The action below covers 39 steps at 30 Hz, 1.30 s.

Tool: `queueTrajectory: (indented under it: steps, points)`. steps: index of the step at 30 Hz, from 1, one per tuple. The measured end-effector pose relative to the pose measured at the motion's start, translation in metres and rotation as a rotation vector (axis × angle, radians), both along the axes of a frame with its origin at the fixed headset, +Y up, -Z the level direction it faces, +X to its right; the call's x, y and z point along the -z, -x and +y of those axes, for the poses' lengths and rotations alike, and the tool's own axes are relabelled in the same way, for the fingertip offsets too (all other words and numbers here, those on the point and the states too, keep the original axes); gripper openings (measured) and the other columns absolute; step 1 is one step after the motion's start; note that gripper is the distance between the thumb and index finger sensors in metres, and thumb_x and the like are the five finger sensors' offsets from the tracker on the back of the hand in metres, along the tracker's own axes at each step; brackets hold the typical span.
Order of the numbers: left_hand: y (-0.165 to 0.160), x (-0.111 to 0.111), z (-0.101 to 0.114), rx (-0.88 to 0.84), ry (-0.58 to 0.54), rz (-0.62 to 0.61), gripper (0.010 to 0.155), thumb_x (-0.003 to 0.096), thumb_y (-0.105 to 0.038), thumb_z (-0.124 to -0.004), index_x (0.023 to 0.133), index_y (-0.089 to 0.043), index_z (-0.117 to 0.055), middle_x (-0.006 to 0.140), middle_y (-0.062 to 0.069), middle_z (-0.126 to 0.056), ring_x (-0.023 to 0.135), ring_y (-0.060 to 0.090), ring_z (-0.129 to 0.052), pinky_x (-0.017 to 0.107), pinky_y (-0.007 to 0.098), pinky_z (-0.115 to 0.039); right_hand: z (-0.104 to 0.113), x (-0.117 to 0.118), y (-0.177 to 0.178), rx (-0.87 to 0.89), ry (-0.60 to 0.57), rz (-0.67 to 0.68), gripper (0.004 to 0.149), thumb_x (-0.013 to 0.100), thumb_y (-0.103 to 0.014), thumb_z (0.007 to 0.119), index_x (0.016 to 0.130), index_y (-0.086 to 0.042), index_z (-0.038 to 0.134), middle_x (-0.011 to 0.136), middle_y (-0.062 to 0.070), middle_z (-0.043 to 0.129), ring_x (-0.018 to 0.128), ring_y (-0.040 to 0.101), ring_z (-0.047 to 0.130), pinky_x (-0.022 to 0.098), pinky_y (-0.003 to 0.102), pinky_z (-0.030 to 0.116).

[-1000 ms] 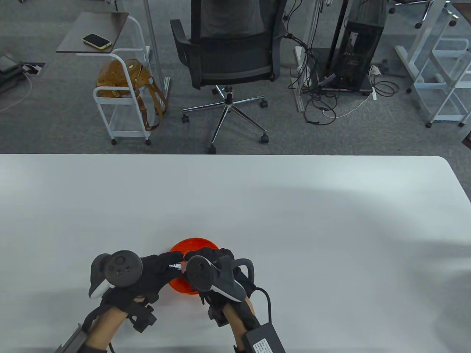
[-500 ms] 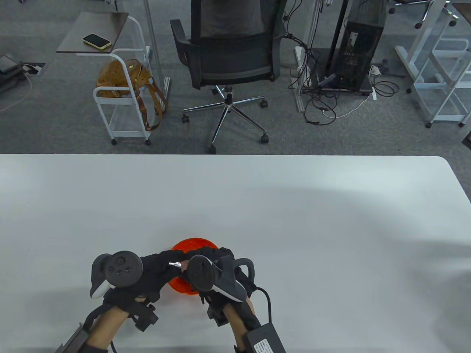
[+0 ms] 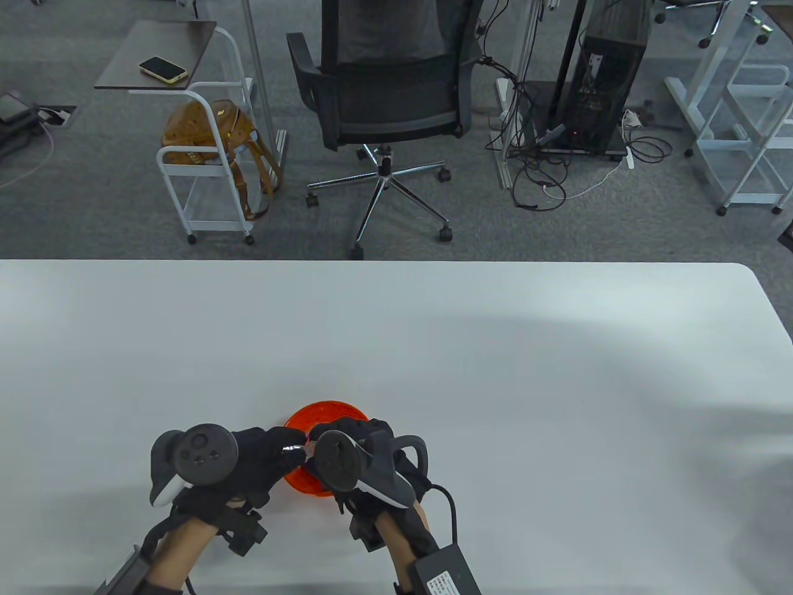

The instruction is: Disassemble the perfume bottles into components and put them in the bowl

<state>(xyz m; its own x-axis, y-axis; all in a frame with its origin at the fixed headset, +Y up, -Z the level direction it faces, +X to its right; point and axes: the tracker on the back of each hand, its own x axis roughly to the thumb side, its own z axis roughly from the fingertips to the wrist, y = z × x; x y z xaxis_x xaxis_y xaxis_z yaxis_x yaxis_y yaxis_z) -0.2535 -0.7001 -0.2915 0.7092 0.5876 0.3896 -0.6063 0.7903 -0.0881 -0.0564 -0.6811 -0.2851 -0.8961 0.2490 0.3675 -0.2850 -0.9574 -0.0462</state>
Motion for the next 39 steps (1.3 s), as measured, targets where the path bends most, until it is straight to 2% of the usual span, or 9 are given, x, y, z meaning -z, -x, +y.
queueTrajectory:
  steps: [2, 8, 13, 18, 22, 26, 30, 35, 39]
  points:
    - [0.000, 0.001, 0.000, -0.002, 0.026, -0.005, 0.059, 0.0426, -0.048, -0.082, 0.092, -0.016, -0.088, 0.067, 0.010, -0.115, 0.058, 0.034, -0.108, 0.052, 0.058, -0.079, 0.000, 0.000, 0.001, -0.015, -0.005, 0.002, 0.055, 0.032, -0.050, 0.083, 0.083, -0.028, 0.079, 0.083, -0.004, 0.092, 0.068, 0.015, 0.103, 0.065, 0.053, 0.076]
    - [0.017, 0.003, 0.009, -0.064, -0.010, 0.117, 0.056, 0.0430, -0.049, -0.079, 0.084, -0.014, -0.095, 0.061, 0.012, -0.117, 0.053, 0.034, -0.110, 0.050, 0.058, -0.080, 0.001, 0.004, -0.011, -0.032, -0.018, -0.047, 0.056, 0.032, -0.050, 0.084, 0.083, -0.028, 0.079, 0.083, -0.004, 0.093, 0.068, 0.015, 0.103, 0.064, 0.054, 0.076]
    - [0.024, 0.018, 0.014, 0.044, 0.120, 0.182, 0.053, 0.0448, -0.042, -0.081, 0.092, -0.017, -0.088, 0.077, 0.015, -0.102, 0.068, 0.037, -0.098, 0.057, 0.060, -0.072, 0.011, 0.013, -0.045, -0.028, -0.051, -0.170, 0.056, 0.032, -0.050, 0.084, 0.083, -0.028, 0.080, 0.082, -0.004, 0.093, 0.067, 0.015, 0.104, 0.064, 0.054, 0.076]
    - [-0.021, 0.027, 0.027, 0.248, 0.068, 0.132, 0.052, 0.0462, -0.033, -0.084, 0.096, -0.020, -0.086, 0.085, 0.016, -0.096, 0.073, 0.038, -0.094, 0.060, 0.060, -0.069, 0.011, 0.021, -0.077, 0.019, -0.030, -0.269, 0.056, 0.032, -0.050, 0.084, 0.083, -0.027, 0.080, 0.082, -0.003, 0.093, 0.066, 0.015, 0.104, 0.063, 0.054, 0.077]
    - [-0.069, 0.038, 0.021, 0.427, 0.083, 0.053, 0.051, 0.0469, -0.029, -0.082, 0.098, -0.021, -0.085, 0.090, 0.016, -0.094, 0.076, 0.038, -0.094, 0.061, 0.060, -0.068, 0.005, 0.024, -0.084, 0.025, -0.005, -0.285, 0.056, 0.032, -0.051, 0.084, 0.083, -0.027, 0.080, 0.082, -0.003, 0.093, 0.066, 0.016, 0.104, 0.063, 0.054, 0.077]
    - [-0.105, 0.051, 0.011, 0.582, 0.157, -0.021, 0.051, 0.0469, -0.028, -0.082, 0.097, -0.025, -0.085, 0.091, 0.014, -0.093, 0.078, 0.037, -0.093, 0.063, 0.060, -0.067, 0.003, 0.025, -0.083, 0.003, 0.004, -0.280, 0.056, 0.032, -0.051, 0.084, 0.083, -0.027, 0.080, 0.082, -0.003, 0.094, 0.066, 0.016, 0.104, 0.063, 0.054, 0.077]
    - [-0.123, 0.060, 0.004, 0.647, 0.153, -0.011, 0.052, 0.0455, -0.032, -0.084, 0.097, -0.023, -0.086, 0.087, 0.012, -0.097, 0.075, 0.036, -0.095, 0.062, 0.059, -0.069, 0.003, 0.025, -0.083, 0.001, 0.008, -0.279, 0.056, 0.032, -0.051, 0.084, 0.083, -0.027, 0.080, 0.082, -0.003, 0.094, 0.066, 0.016, 0.104, 0.063, 0.054, 0.077]
    - [-0.131, 0.056, -0.006, 0.719, 0.139, -0.036, 0.053, 0.0434, -0.036, -0.086, 0.095, -0.026, -0.087, 0.086, 0.006, -0.100, 0.075, 0.033, -0.098, 0.062, 0.058, -0.070, 0.003, 0.026, -0.086, 0.013, 0.018, -0.284, 0.056, 0.032, -0.051, 0.084, 0.083, -0.027, 0.081, 0.082, -0.003, 0.094, 0.066, 0.016, 0.104, 0.063, 0.054, 0.077]
    - [-0.122, 0.052, -0.006, 0.631, 0.173, -0.057, 0.056, 0.0433, -0.040, -0.085, 0.099, -0.030, -0.083, 0.091, 0.009, -0.099, 0.076, 0.035, -0.098, 0.062, 0.059, -0.069, 0.002, 0.026, -0.087, 0.010, 0.025, -0.285, 0.056, 0.032, -0.051, 0.084, 0.083, -0.027, 0.081, 0.082, -0.003, 0.094, 0.066, 0.016, 0.104, 0.063, 0.054, 0.077]
